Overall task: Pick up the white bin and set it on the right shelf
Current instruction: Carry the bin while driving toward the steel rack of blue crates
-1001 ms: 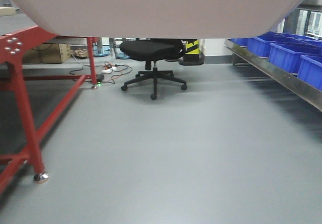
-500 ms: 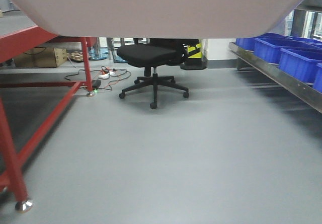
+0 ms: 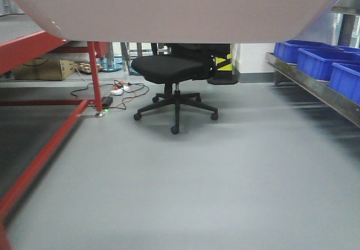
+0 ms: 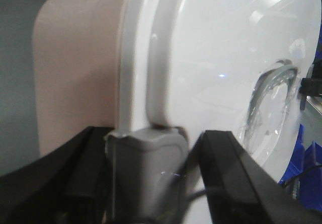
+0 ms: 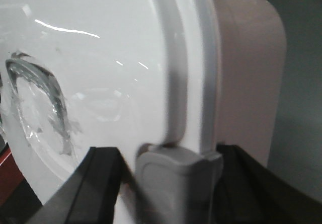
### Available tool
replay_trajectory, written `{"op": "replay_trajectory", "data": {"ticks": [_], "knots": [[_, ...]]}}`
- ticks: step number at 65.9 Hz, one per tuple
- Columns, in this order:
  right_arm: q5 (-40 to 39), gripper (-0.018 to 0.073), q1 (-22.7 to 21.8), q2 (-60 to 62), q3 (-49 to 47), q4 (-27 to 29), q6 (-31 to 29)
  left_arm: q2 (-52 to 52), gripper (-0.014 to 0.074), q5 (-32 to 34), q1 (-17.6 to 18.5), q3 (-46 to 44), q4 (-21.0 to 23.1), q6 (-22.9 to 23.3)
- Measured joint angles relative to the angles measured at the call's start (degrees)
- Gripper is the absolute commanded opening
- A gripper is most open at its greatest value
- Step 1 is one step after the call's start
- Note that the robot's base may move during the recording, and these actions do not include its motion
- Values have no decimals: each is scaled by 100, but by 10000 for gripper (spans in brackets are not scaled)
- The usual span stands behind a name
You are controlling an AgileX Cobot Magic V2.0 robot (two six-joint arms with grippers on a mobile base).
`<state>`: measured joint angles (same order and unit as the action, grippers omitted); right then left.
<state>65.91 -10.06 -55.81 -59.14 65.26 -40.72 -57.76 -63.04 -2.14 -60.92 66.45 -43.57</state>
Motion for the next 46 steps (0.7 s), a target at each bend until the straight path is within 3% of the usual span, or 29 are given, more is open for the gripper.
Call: {"op": "replay_trajectory", "data": {"ticks": [46], "knots": [[0, 424, 0, 0, 0, 0, 0, 0, 241, 10, 0, 0, 11, 0]]}}
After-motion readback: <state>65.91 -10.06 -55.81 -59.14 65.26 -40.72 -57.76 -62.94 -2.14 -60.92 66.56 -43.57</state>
